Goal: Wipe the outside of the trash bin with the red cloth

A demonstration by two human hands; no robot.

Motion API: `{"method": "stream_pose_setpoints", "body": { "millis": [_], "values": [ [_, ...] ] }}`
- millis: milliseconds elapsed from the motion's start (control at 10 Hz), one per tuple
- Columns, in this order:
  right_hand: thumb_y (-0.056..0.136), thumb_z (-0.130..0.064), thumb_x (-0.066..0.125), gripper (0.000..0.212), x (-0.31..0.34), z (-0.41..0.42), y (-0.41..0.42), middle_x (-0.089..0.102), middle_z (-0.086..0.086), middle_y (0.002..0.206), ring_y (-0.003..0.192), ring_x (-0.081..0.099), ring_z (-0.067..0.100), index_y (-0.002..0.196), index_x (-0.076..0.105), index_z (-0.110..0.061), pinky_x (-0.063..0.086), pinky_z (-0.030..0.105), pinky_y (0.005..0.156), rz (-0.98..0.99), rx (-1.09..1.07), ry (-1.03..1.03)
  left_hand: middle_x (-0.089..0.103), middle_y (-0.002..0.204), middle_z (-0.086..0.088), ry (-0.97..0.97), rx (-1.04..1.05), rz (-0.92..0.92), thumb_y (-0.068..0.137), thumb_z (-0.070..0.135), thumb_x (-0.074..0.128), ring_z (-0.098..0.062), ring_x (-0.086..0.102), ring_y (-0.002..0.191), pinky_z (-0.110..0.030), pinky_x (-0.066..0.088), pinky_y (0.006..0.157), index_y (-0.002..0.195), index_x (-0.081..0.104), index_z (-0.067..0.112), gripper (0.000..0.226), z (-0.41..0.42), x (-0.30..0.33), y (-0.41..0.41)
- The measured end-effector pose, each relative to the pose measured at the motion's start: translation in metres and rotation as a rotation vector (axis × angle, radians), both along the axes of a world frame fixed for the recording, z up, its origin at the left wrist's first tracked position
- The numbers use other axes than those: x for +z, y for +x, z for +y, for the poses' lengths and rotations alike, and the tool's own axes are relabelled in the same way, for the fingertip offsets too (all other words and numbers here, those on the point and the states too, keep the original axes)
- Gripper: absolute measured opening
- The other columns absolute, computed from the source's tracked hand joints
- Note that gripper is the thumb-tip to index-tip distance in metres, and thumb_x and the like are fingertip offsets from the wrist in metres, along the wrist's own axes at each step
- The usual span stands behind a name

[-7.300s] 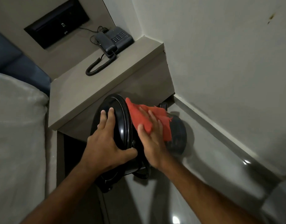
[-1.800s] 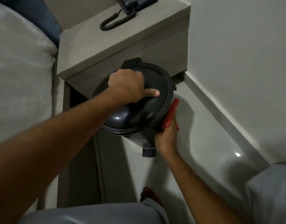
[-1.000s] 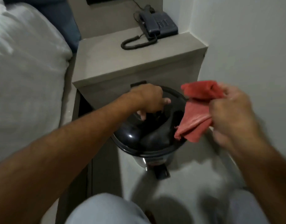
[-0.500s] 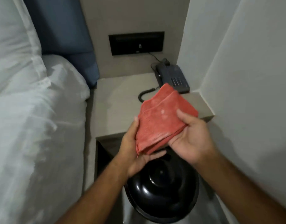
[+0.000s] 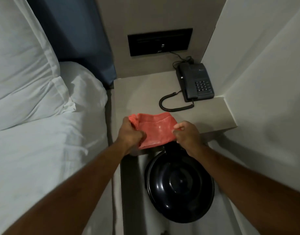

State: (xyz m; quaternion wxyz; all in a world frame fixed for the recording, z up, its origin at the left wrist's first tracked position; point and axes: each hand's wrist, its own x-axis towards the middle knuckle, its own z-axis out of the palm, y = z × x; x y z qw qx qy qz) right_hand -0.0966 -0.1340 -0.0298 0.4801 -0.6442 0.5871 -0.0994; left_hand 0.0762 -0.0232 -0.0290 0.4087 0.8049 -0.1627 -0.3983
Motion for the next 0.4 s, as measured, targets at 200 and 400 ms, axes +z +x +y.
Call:
{"method": "stream_pose_setpoints", "body": {
  "millis": [200,400],
  "values": [
    [0.091,-0.004,0.056,0.052,-0.029,-0.008,0.023,0.065,0.009,0.128,0.105,0.060,0.021,0.143,0.053,-0.009,0.049,0.031,0.087,0.083,0.243,0.146,0.041,0.138,-0.005,0.087,-0.186,-0.075,0.067,0.002,0.086,-0.024,0.047,0.125,-0.045,0.045,0.105,0.152,0.009,0.021,0.117,-0.011,-0.033,0.019],
    [0.089,-0.004,0.055,0.030,-0.021,-0.002,0.026,0.069,0.010,0.108,0.100,0.067,0.030,0.118,0.065,-0.008,0.056,0.036,0.083,0.206,0.355,0.009,0.041,0.139,-0.018,0.297,-0.210,-0.161,0.083,0.031,0.076,-0.038,0.048,0.121,-0.043,0.046,0.097,0.138,0.037,0.009,0.071,0.002,-0.022,0.019]
  ]
}}
